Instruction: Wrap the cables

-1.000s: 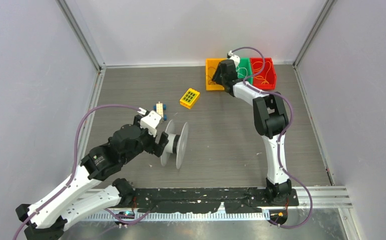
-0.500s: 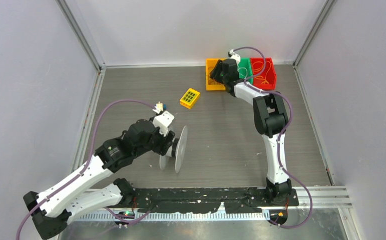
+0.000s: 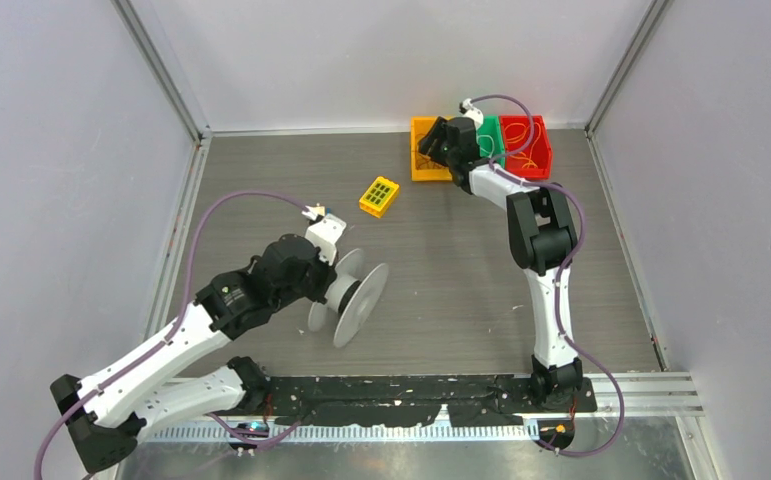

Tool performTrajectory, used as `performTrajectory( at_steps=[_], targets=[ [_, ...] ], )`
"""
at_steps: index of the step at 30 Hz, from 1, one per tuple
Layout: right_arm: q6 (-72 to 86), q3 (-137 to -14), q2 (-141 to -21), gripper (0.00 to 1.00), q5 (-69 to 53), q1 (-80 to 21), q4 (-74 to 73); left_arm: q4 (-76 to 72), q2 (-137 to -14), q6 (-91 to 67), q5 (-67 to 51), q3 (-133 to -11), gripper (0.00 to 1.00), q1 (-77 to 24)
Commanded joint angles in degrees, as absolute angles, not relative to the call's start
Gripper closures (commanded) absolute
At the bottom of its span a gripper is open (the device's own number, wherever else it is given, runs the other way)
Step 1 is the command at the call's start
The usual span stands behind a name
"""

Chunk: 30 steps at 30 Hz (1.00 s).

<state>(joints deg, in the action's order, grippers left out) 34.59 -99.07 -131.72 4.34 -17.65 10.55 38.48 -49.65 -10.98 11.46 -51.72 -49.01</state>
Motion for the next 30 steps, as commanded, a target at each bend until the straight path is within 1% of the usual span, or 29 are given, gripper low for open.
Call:
performTrajectory(
  at_steps=[1,6,9,12,17,18,20,21,24,30],
  targets=[
    [36.9,-96.7,-125.4,0.38,4.9,-17.0,16.1,34.8,-50.9,-18.3,14.5,-54.9,1.0,-49.0],
    [39.0,-94.9,-123.7,0.34,4.7,-16.8,18.1,35.6,-55.4,-23.1,22.0,-58.4,1.0,-49.0],
    [40.9,-93.5,-123.5,0.34,3.8,-16.8,19.5,35.2,-55.9,-25.6,24.8,-58.9,1.0,-49.0],
    [42.1,-91.4,-123.1,0.34,3.0,-16.8,21.7,33.9,-55.6,-27.3,25.4,-58.5,1.0,-49.0],
    [43.1,-90.9,-122.9,0.43,1.5,-16.6,21.2,32.8,-56.9,-29.1,25.8,-58.2,1.0,-49.0],
    [43.0,-90.3,-122.1,0.43,1.4,-16.6,21.0,32.6,-57.2,-29.5,25.7,-58.2,1.0,-49.0],
    [42.6,-88.9,-121.2,0.43,1.5,-16.6,22.3,32.0,-57.8,-30.1,25.5,-58.1,1.0,-49.0],
    [42.3,-88.9,-121.1,0.42,1.7,-16.5,22.1,31.7,-57.9,-30.3,25.5,-58.0,1.0,-49.0],
    [42.5,-91.3,-122.5,0.39,2.3,-16.4,19.3,30.2,-58.0,-31.8,25.7,-57.3,1.0,-49.0],
    [43.6,-95.1,-126.7,0.39,2.6,-16.4,18.8,28.7,-58.6,-33.4,25.2,-56.7,1.0,-49.0]
  ],
)
